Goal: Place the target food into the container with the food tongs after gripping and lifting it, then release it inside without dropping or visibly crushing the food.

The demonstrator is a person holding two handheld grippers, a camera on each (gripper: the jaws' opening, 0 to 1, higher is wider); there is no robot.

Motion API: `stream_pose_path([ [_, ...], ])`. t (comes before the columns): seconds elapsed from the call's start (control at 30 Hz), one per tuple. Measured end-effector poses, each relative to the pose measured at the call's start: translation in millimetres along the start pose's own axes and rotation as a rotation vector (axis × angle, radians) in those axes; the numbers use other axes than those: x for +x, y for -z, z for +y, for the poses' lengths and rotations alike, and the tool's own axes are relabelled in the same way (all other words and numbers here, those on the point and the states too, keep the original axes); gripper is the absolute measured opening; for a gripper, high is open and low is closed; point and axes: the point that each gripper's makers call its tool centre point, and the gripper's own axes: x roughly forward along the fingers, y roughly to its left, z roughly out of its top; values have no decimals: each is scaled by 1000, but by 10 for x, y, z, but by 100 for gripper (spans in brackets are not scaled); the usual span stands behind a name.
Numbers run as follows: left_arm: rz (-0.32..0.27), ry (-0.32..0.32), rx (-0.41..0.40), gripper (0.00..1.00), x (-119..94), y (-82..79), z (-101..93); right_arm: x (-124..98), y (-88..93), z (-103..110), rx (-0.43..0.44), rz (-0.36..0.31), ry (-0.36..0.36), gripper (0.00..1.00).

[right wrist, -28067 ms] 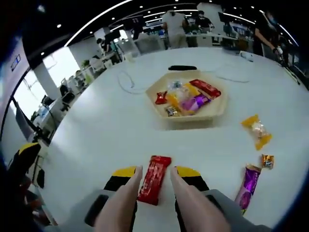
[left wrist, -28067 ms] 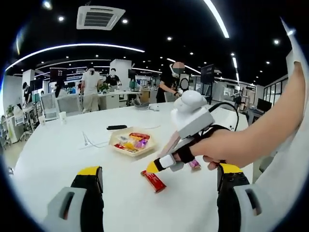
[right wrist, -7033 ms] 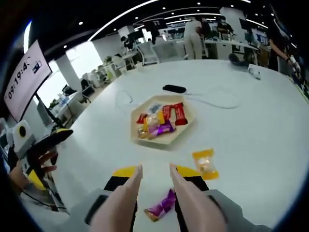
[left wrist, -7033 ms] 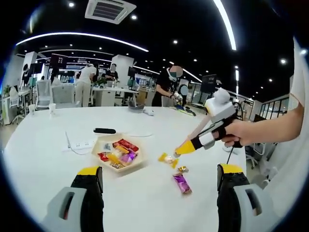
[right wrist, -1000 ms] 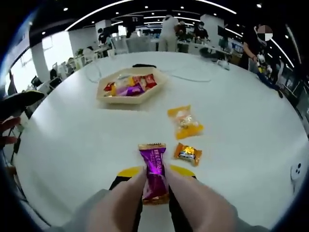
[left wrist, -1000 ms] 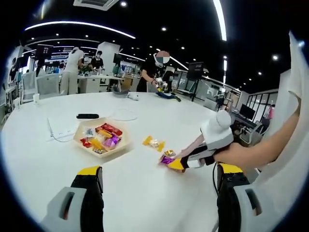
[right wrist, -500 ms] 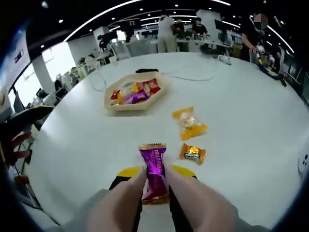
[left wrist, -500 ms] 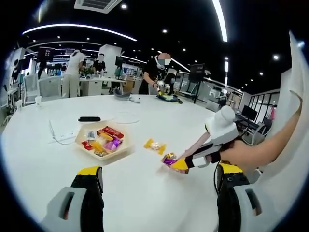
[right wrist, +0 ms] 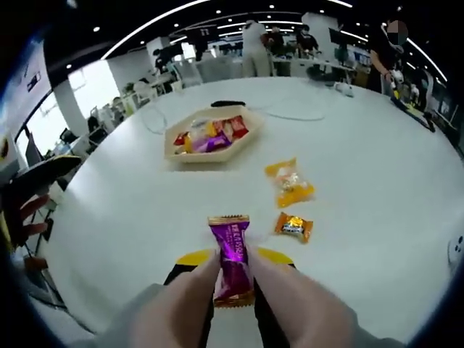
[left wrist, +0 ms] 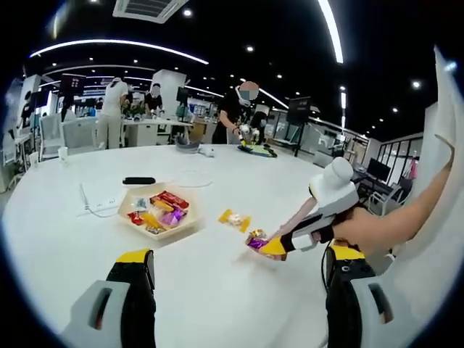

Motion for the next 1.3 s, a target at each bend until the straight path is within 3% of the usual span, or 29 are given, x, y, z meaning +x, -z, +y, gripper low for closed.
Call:
stream_pose_path([
  [0.1, 10, 1, 5, 99, 4, 27, -9, -6, 27, 11, 14, 27, -17, 20],
  [0.23, -38, -8, -27, 99, 8, -105, -13, -27, 4, -30, 5, 16, -22, 19],
  [0.43, -50, -20, -37, 99, 2, -123, -4, -24, -18, -8, -8, 25, -52, 19],
  [0.8, -72, -40, -70, 99, -37, -166, 1, -105, -239, 61, -23, 0, -144, 20],
  [0.9, -94, -32, -117, 99, -69, -196, -21, -150, -275, 129, -76, 0, -166, 20],
  [1.0, -76, -46, -72, 99, -87, -198, -19, -168, -290, 152, -89, -5, -182, 20],
  [1.3, -59, -50, -80, 99, -42, -200, 29, -146, -418, 177, -81, -31, -200, 20],
])
